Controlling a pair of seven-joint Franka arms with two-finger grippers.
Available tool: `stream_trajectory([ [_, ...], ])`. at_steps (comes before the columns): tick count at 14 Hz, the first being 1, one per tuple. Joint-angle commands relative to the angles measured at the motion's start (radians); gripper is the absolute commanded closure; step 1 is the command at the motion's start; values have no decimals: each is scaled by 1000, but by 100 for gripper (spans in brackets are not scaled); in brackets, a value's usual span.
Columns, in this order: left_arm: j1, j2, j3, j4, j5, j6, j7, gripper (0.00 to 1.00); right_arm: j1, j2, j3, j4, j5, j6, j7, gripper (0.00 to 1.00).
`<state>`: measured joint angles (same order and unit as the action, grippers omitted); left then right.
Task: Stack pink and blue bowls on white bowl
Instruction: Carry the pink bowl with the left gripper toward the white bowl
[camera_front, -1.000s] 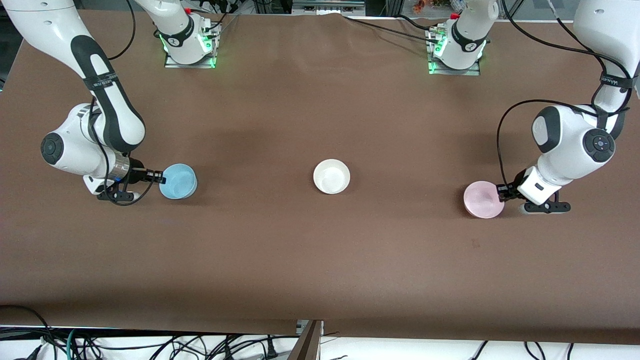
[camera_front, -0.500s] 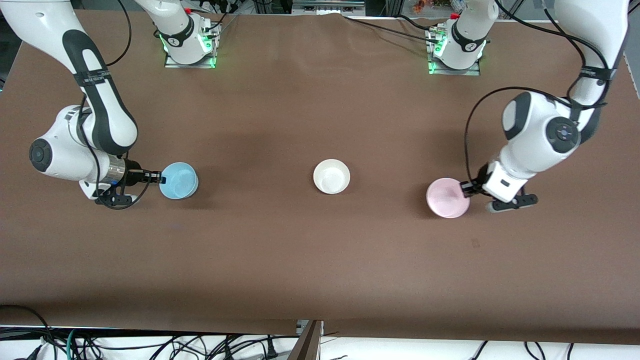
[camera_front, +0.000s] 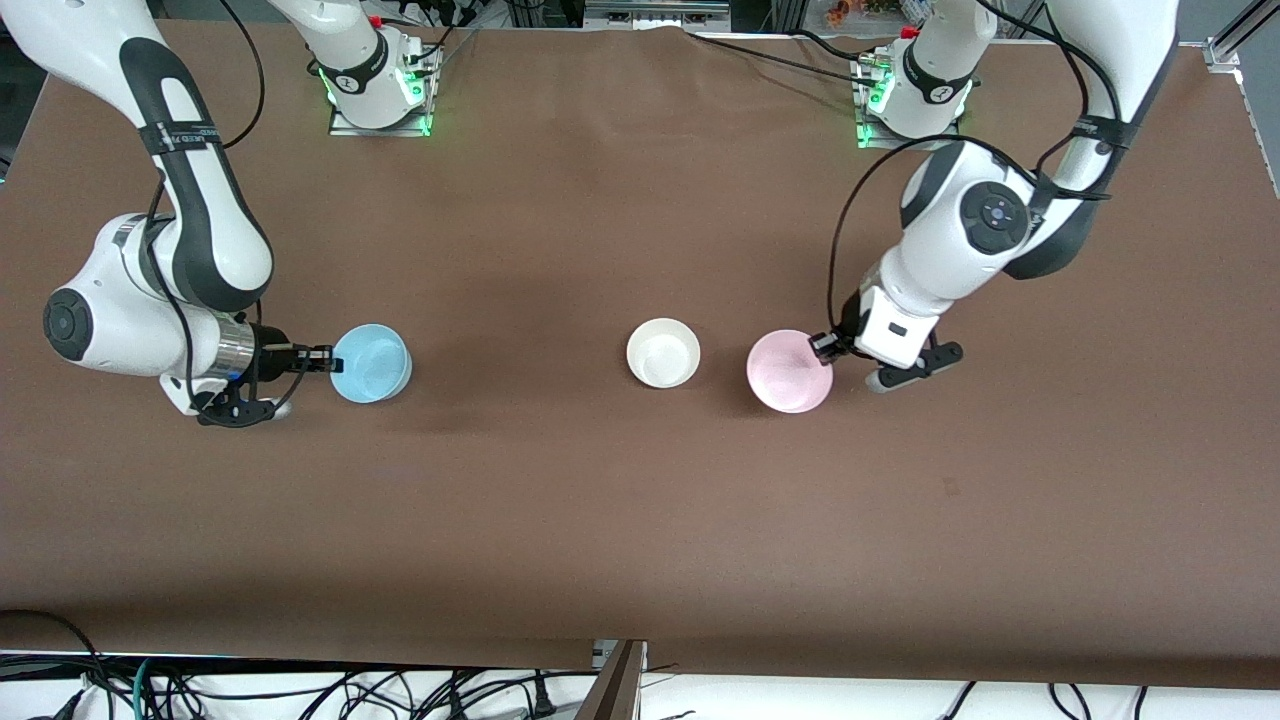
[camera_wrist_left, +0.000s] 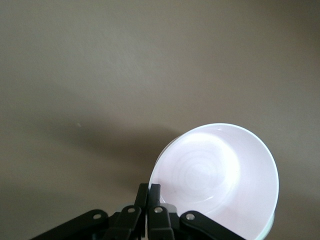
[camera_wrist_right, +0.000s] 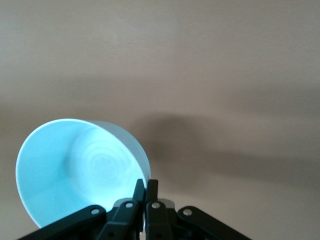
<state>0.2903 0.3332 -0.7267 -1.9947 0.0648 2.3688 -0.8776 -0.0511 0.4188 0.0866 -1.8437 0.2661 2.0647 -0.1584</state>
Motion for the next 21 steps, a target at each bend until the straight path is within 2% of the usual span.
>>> stream_trajectory([
  [1, -77, -5, 4, 7, -11, -11, -114, 100, 36, 0, -4, 58, 16, -75, 43, 100],
  [3, -140, 9, 9, 5, -1, 10, -187, 100, 60, 6, -4, 69, 16, -77, 46, 100],
  [8, -223, 76, 10, 7, 131, 87, -389, 100, 73, 20, -4, 70, 16, -69, 48, 100],
  [12, -258, 136, 13, 8, 274, 158, -558, 100, 86, 20, -4, 78, 18, -66, 50, 100],
  [15, -276, 187, 18, 51, 329, 165, -632, 100, 88, 23, -4, 78, 18, -64, 51, 100],
  [21, -306, 243, 21, 74, 458, 168, -750, 100, 103, 29, -4, 84, 18, -63, 86, 100],
])
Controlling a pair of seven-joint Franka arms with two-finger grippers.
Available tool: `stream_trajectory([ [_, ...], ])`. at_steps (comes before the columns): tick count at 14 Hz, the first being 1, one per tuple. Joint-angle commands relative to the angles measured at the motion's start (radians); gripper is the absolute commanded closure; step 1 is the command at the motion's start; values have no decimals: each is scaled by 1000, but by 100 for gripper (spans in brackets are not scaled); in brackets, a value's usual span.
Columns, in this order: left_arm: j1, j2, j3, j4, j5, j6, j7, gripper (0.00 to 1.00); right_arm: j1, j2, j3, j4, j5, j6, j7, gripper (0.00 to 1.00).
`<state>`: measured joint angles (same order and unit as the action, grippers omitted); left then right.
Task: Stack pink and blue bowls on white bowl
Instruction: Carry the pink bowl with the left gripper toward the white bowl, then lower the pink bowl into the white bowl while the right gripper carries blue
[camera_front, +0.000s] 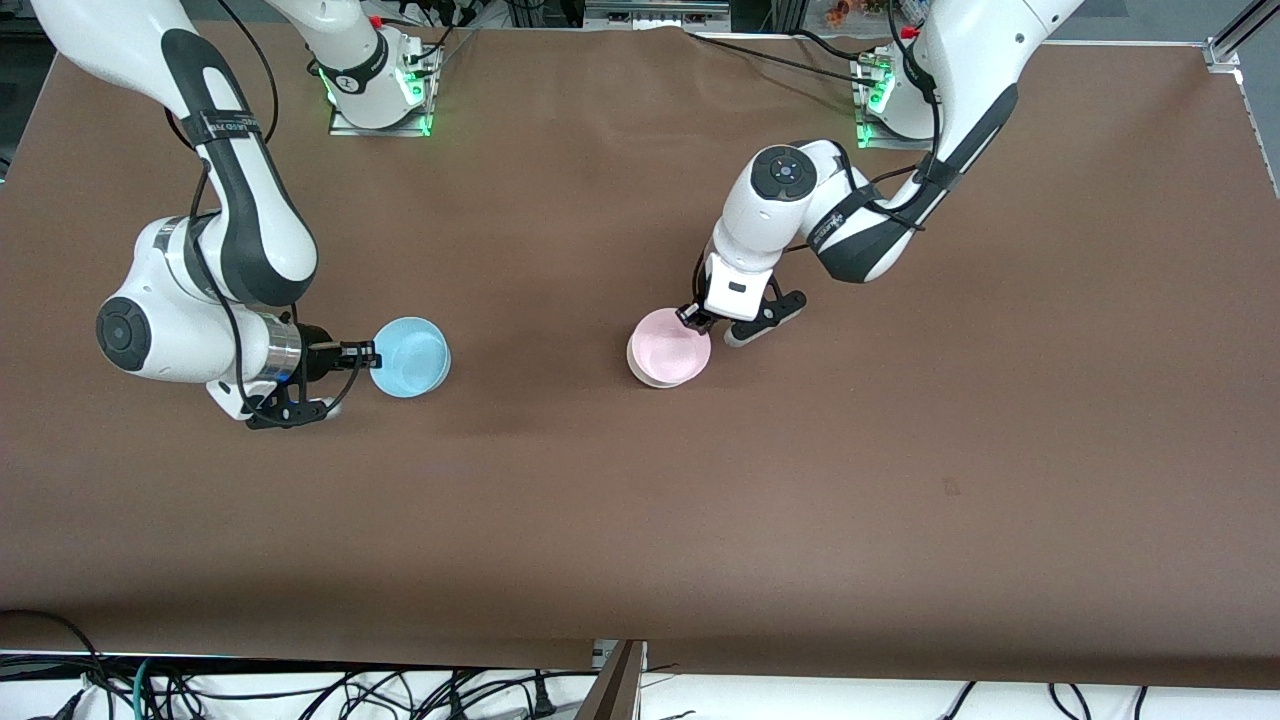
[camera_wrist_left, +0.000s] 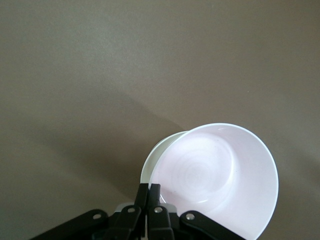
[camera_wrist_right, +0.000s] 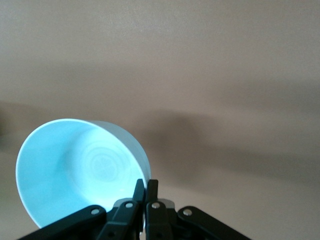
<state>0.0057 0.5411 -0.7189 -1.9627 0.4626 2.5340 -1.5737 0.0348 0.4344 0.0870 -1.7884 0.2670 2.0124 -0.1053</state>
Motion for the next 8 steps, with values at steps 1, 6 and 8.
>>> stream_trajectory([
  [1, -27, 52, 13, 47, 88, 3, -83, 100, 22, 13, -4, 35, 17, -12, 38, 100],
  [6, -42, 83, 13, 48, 214, 3, -201, 100, 25, 20, -4, 41, 27, -11, 39, 100],
  [8, -42, 83, 12, 48, 214, 3, -201, 100, 30, 20, -4, 41, 47, -11, 39, 100],
])
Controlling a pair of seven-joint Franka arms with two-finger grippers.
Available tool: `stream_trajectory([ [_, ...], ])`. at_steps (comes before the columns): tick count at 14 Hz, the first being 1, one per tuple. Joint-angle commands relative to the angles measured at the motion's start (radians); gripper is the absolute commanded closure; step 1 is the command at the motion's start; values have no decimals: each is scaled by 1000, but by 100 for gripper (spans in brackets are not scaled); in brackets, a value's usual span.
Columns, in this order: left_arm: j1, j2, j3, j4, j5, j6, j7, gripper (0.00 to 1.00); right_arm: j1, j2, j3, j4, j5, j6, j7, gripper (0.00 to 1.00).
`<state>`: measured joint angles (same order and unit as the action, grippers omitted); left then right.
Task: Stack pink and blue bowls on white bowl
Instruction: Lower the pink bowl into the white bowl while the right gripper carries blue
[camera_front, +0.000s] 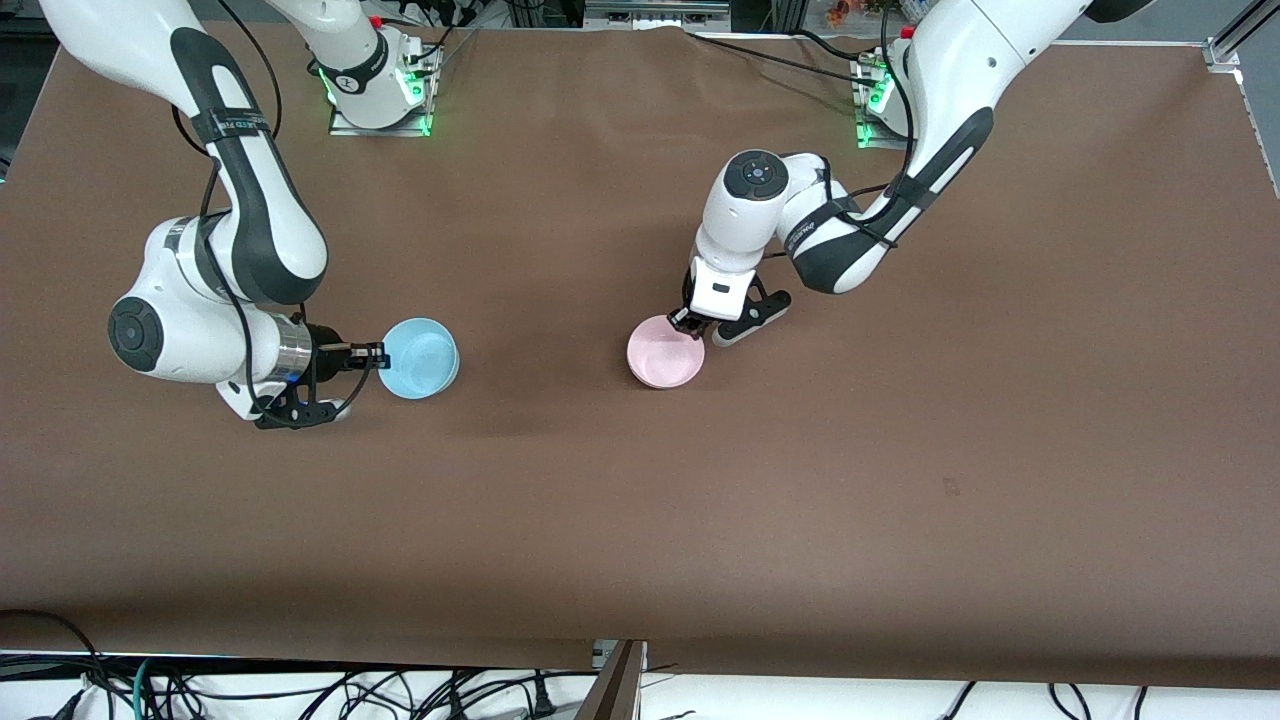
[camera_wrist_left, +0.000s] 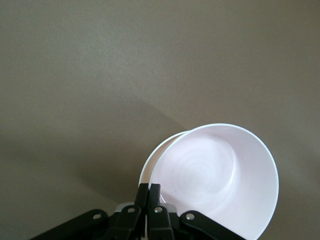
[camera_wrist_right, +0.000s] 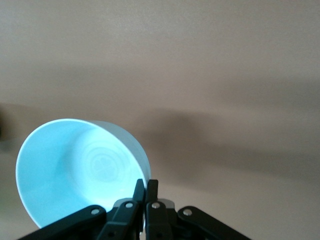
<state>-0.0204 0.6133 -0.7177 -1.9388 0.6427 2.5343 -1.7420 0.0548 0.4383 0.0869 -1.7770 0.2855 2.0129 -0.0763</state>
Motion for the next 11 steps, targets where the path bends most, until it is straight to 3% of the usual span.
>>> stream_trajectory([
  [1, -15, 10, 11, 24, 34, 3, -34, 100, 14, 17, -4, 30, 29, -9, 10, 100],
  [11, -24, 25, 14, 26, 34, 3, -42, 100, 59, 23, -4, 44, 31, -2, 142, 100],
])
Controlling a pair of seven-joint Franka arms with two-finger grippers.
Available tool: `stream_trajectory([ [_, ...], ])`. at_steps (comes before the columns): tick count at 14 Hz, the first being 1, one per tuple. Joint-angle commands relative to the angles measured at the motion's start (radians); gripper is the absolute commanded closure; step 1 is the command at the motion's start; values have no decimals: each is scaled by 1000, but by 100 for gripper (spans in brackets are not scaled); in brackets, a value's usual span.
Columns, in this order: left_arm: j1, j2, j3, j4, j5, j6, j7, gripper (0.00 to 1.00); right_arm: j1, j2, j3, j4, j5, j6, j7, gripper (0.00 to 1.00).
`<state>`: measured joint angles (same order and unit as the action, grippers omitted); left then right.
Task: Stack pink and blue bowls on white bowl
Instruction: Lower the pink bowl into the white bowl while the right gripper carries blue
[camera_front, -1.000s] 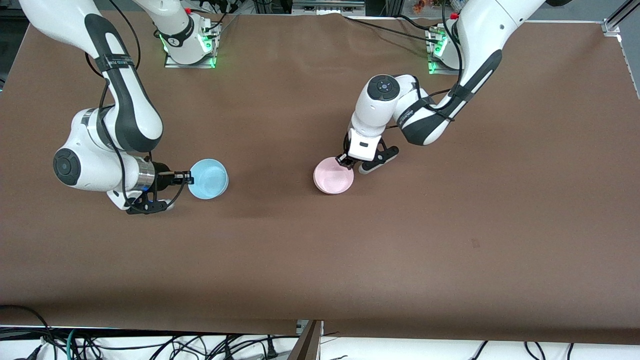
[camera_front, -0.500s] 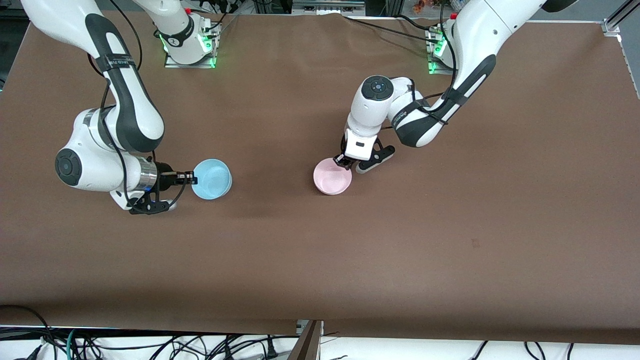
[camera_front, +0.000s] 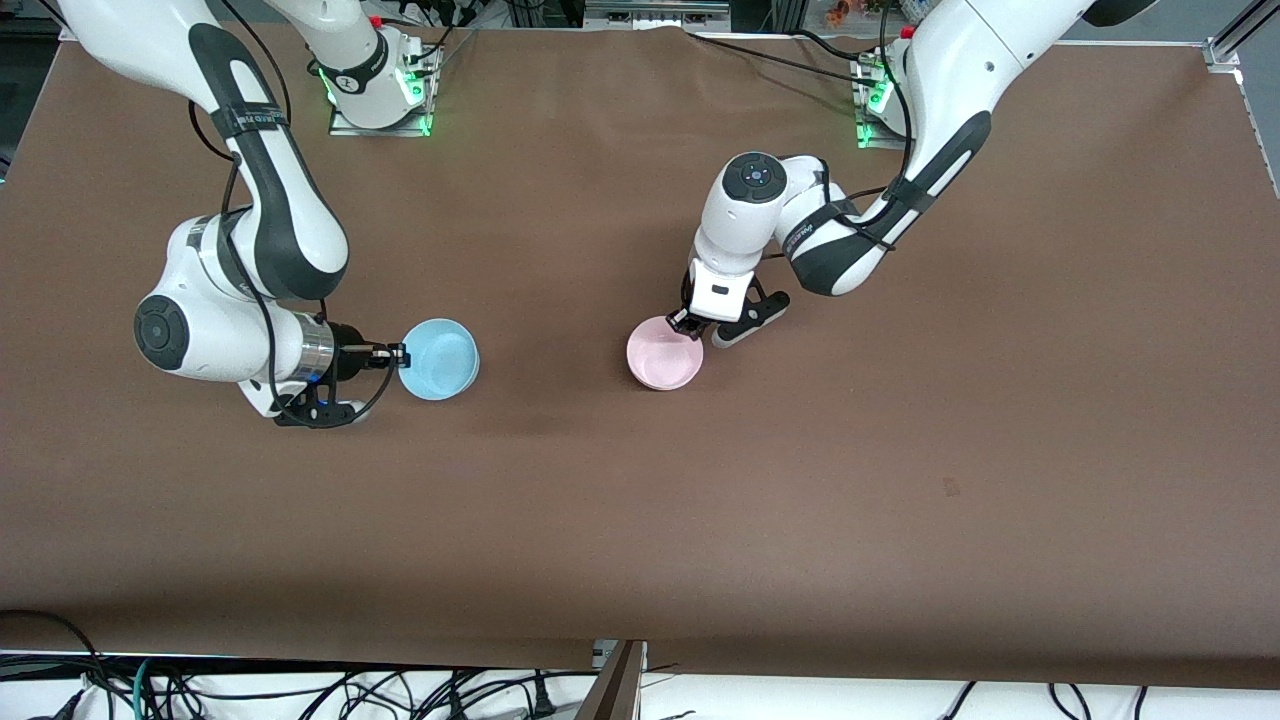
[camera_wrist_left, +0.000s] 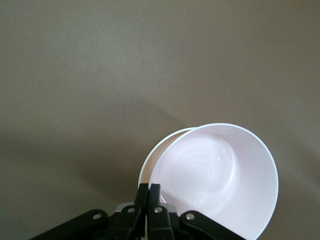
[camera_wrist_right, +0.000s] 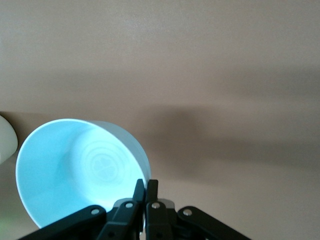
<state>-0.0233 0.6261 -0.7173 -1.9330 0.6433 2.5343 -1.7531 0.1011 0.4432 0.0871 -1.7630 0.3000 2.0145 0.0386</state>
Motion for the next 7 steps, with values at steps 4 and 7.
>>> stream_trajectory([
  [4, -47, 23, 41, 22, 38, 26, -51, 100, 28, 19, -4, 30, 18, 3, 55, 100],
  [7, -119, 49, 99, 69, 82, 26, -106, 100, 48, 26, -4, 30, 19, 30, 107, 100],
])
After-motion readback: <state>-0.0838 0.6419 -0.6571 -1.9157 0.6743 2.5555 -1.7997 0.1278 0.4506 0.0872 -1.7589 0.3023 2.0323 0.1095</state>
